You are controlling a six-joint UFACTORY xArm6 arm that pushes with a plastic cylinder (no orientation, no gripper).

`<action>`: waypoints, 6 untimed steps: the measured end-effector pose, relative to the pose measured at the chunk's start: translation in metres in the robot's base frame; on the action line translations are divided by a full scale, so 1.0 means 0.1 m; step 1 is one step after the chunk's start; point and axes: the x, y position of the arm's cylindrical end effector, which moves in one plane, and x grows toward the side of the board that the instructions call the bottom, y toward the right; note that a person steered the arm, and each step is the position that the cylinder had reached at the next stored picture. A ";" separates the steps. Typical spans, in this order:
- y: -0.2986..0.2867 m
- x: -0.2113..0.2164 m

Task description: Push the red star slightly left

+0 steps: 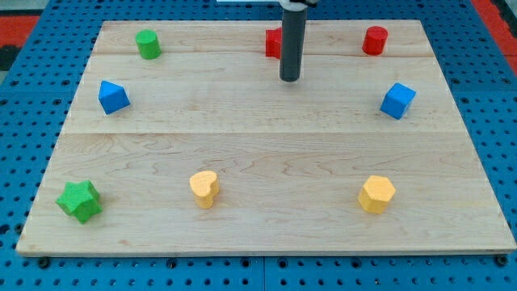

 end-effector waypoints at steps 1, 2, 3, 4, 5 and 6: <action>0.36 -0.09; 0.47 -0.48; 0.23 -0.70; -0.15 -0.69; -0.03 -0.47; -0.41 0.04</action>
